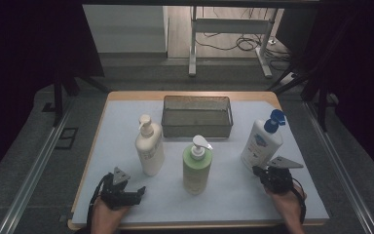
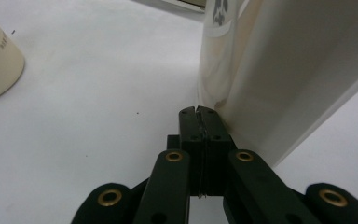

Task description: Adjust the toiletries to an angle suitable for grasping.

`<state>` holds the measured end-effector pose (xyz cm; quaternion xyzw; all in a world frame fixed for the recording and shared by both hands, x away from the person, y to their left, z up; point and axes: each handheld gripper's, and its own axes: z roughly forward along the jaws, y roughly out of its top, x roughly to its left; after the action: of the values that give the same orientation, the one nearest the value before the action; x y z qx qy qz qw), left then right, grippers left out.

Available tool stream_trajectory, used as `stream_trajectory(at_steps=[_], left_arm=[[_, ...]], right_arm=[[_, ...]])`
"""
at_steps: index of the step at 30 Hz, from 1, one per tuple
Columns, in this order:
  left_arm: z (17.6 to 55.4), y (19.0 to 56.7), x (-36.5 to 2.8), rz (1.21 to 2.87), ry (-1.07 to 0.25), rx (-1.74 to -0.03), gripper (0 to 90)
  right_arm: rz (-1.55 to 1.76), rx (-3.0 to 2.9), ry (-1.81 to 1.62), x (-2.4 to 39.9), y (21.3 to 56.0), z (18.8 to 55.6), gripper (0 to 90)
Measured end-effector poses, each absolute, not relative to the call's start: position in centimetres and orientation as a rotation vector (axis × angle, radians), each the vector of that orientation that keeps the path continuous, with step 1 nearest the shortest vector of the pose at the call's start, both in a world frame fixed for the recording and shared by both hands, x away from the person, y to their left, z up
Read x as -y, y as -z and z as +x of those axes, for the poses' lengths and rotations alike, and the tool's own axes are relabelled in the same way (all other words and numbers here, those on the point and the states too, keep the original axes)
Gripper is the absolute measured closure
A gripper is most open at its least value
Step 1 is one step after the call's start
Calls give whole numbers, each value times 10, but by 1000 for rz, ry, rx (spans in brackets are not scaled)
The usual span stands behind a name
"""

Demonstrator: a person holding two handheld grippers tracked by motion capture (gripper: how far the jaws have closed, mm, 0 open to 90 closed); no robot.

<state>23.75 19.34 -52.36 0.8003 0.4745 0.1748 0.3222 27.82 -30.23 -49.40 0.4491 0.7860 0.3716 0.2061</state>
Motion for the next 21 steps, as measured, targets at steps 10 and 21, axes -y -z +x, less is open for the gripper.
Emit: stream_trajectory(at_steps=[10,21], left_arm=[[238,524,-193,2101,-458,-1246,121],[238,524,-193,2101,-459,-1246,121]], right_arm=[[1225,-2191,-1036,303,490,271,774],[1274,-2140,-1126,326,473,254,571]])
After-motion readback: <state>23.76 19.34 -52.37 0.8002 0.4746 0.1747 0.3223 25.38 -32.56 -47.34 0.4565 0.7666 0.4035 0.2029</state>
